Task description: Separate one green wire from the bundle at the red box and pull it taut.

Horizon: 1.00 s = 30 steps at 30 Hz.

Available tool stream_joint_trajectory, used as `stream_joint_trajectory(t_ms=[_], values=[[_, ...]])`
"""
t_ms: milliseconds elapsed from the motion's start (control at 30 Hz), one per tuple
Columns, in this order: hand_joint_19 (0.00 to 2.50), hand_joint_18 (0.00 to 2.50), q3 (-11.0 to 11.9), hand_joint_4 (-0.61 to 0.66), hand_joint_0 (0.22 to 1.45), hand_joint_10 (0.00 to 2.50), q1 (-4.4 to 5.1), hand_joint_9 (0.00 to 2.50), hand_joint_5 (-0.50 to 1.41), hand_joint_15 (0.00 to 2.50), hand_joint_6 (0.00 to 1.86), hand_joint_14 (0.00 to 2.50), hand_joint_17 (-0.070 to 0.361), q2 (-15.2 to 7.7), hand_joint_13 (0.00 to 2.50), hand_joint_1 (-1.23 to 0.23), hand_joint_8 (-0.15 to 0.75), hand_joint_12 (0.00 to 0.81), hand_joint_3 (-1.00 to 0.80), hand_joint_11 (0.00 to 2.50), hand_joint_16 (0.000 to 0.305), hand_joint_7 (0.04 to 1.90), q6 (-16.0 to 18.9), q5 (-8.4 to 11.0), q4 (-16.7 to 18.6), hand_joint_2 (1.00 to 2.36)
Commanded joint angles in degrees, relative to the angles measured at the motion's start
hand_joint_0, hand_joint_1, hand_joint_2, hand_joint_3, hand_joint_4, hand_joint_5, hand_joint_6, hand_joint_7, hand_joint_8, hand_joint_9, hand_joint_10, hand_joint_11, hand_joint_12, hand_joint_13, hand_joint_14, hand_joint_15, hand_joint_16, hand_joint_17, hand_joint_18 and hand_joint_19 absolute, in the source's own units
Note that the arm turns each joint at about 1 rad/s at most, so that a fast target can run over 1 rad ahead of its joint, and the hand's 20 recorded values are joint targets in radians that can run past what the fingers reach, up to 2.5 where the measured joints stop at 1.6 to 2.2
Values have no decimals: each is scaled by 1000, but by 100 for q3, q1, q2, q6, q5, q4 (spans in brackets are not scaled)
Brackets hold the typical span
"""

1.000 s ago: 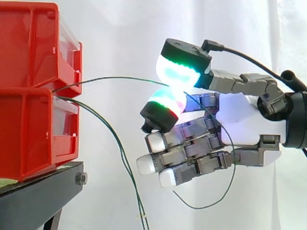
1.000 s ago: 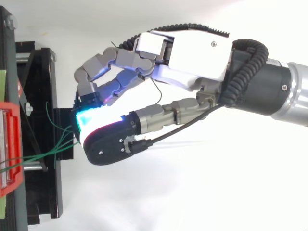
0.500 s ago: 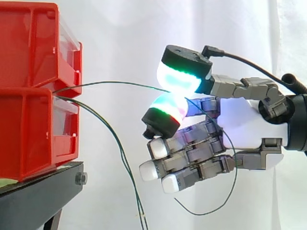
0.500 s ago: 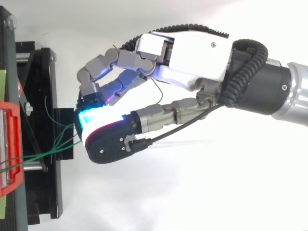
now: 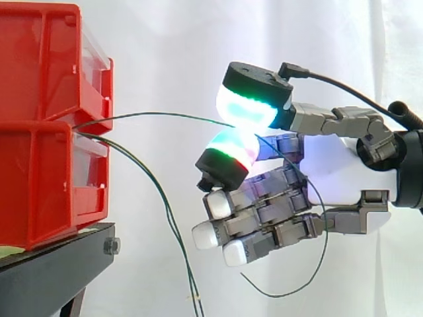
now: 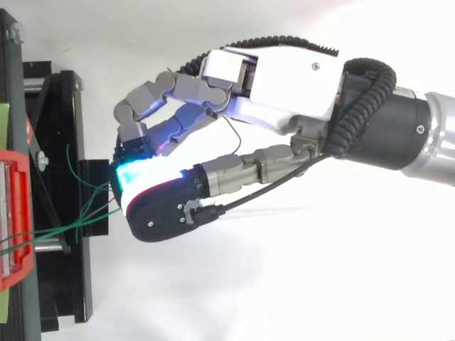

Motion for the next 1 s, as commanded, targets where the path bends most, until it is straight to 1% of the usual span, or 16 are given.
stream_joint_trajectory(t_ms=[0, 967], values=[[352, 674, 6, -8, 606, 20, -4, 1064, -151, 365, 878, 14, 122, 3, 714, -764, 309, 366, -4, 829, 54, 1246, -1, 0, 0, 1023], [373, 671, -3, -10, 603, 20, 5, 1058, -155, 365, 873, 13, 118, -6, 694, -760, 311, 364, -10, 838, 52, 1274, -1, 0, 0, 1025]])
